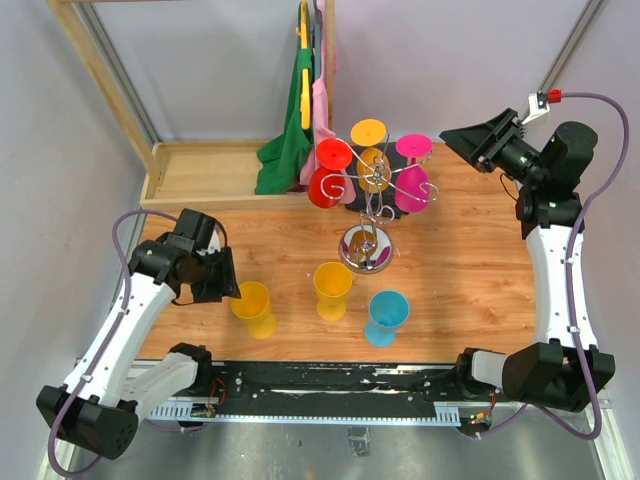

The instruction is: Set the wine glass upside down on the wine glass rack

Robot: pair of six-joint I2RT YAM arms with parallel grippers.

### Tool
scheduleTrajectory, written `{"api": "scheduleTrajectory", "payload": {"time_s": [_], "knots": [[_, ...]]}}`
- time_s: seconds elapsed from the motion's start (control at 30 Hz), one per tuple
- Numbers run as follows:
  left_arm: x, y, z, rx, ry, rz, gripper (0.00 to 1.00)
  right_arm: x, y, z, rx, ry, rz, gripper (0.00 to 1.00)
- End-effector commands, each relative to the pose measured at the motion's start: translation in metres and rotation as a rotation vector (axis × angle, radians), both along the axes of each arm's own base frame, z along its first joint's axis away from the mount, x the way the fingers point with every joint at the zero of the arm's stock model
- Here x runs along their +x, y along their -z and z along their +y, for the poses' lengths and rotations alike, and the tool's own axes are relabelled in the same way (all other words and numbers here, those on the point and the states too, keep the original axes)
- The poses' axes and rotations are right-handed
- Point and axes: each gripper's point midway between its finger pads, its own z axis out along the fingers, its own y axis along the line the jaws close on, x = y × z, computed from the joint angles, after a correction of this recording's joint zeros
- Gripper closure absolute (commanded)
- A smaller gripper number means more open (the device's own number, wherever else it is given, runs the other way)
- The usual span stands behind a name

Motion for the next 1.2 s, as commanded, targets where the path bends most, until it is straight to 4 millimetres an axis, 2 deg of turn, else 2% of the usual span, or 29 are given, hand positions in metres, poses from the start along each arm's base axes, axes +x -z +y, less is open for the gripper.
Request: {"api": "scheduleTrajectory", "payload": {"time_s": [0.0,0.27,0.4,0.47,0.6,0.7,0.77,0.93,1.07,1.17], "knots": [[0.007,0.005,-0.006,-0.001,0.028,-0.022,0.5,-0.004,-0.005,0.004,0.0,-0.018,-0.031,0.5],[0.008,0.012,-0.014,0.001,0.053,-0.009,0.64,-0.003,-0.001,0.001,0.004,-0.01,-0.02,0.5],[0.008,0.011,-0.014,0.005,0.051,-0.011,0.8,-0.003,0.0,0.001,0.005,-0.006,-0.017,0.5],[0.008,0.012,-0.014,0.01,0.052,-0.01,0.83,-0.003,-0.001,0.0,0.006,-0.002,-0.021,0.51],[0.009,0.01,-0.014,0.01,0.053,-0.011,0.99,-0.003,-0.002,0.0,0.005,-0.001,-0.022,0.51],[0.012,0.004,-0.013,0.014,0.045,-0.034,1.0,-0.003,-0.003,-0.001,0.007,0.002,-0.022,0.51],[0.017,-0.004,-0.01,0.027,0.023,-0.064,1.0,-0.003,-0.004,-0.001,0.005,0.005,-0.027,0.51],[0.042,-0.042,0.001,0.062,-0.084,-0.199,1.0,-0.001,-0.004,-0.002,0.005,0.012,-0.023,0.51],[0.068,-0.085,0.016,0.127,-0.168,-0.339,1.0,0.0,-0.01,-0.002,0.005,0.009,-0.028,0.51],[0.088,-0.124,0.027,0.169,-0.226,-0.449,1.0,0.001,-0.015,-0.003,0.005,0.017,-0.037,0.51]]}}
